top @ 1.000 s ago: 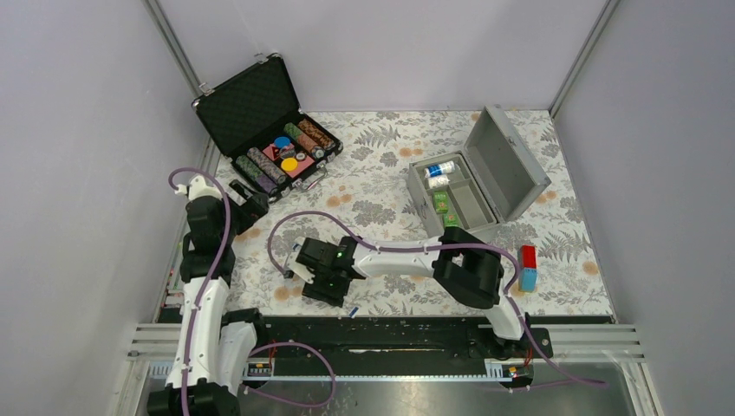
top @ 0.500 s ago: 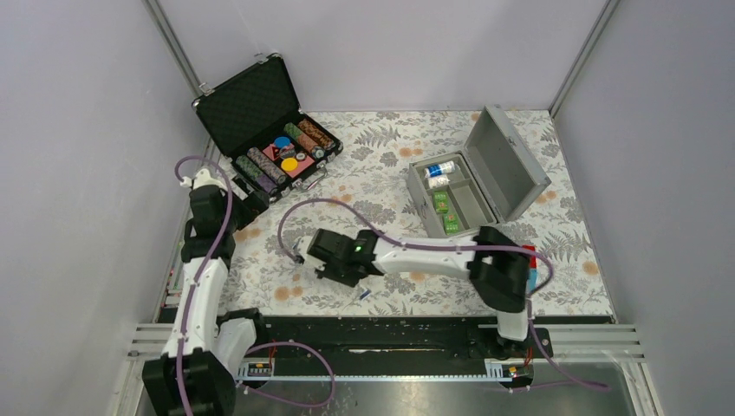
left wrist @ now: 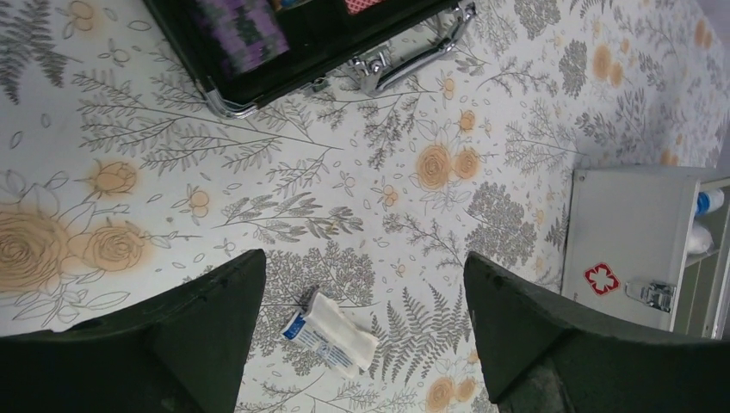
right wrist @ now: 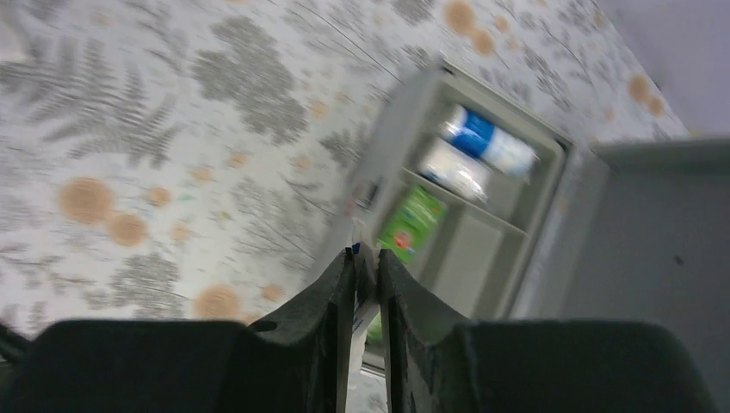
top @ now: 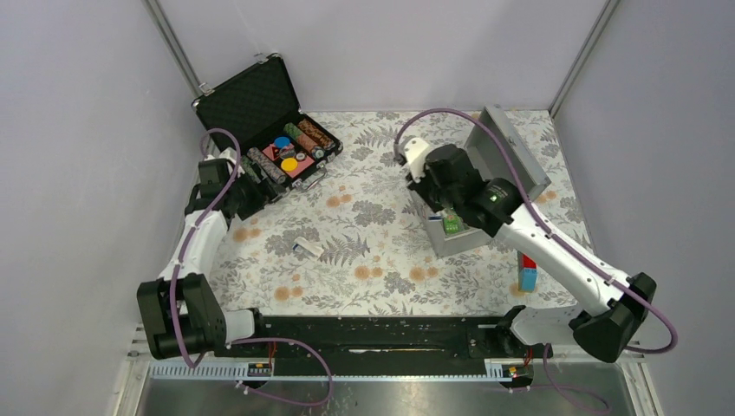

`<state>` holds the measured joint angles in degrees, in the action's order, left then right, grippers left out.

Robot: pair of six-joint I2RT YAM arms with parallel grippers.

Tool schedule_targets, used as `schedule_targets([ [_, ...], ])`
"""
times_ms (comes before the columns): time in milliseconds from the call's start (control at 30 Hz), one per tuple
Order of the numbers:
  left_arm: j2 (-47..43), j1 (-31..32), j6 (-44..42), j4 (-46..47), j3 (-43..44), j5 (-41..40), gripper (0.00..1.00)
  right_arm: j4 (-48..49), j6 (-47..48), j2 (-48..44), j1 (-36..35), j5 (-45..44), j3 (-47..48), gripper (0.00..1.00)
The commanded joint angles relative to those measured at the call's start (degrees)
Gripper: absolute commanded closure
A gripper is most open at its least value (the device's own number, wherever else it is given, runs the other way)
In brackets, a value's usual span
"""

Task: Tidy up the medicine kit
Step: Pick up the medical item at the center of the board, then place the medical item at the medicine box.

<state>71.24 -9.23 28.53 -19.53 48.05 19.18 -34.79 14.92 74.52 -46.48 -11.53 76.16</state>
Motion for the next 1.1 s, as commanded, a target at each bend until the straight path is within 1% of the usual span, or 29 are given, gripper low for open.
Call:
schedule_targets([
  [0,3.2,0.3,-2.4,-3.2,5.6,5.0,0.16,-3.0,5.5,-2.4,7.2,-4.6,-3.8,0.77],
  [67,5.1,0.4,-3.2,-7.3,7.1,3.8,0.15,-2.8,6.6,-2.5,10.9,-5.0,-4.1,0.77],
  [167,6.0,-0.1,-3.4,-11.2,6.6,0.0,0.15,-1.6,8.6,-0.6,15.6,-5.2,-4.6,0.76],
  [300,7.0,-3.0,4.0,-12.0,2.2,-0.4,0.15,2.9,12.9,3.7,19.9,-5.5,-5.9,0.76],
  [400,7.7,-3.8,5.8,-11.1,-0.3,0.0,0.14,4.3,14.3,7.9,22.3,-5.1,-4.2,0.74],
  [433,8.0,-4.0,6.2,-10.8,-0.7,0.1,0.14,4.3,14.6,9.4,22.9,-4.8,-3.4,0.71],
  [533,9.2,-4.6,7.1,-9.6,-0.4,1.0,0.14,0.6,13.9,14.7,23.6,-3.6,1.0,0.57],
  [667,12.2,-4.6,7.4,-9.3,0.8,1.8,0.14,-3.3,9.8,17.4,24.5,-2.1,4.3,0.5],
  [800,15.2,-4.7,8.2,-9.1,1.7,2.1,0.14,-4.2,8.3,15.3,24.6,-1.0,5.8,0.46],
  [867,16.7,-4.6,8.5,-8.6,2.0,2.7,0.16,-5.4,7.0,13.9,24.6,0.4,7.7,0.43],
  [933,18.3,-4.2,8.5,-8.0,2.0,3.7,0.2,-6.6,5.6,12.8,24.6,1.9,9.6,0.42],
  [1067,21.5,-2.6,7.8,-7.2,2.8,5.8,0.36,-7.6,3.1,11.1,24.6,4.2,10.4,0.41],
])
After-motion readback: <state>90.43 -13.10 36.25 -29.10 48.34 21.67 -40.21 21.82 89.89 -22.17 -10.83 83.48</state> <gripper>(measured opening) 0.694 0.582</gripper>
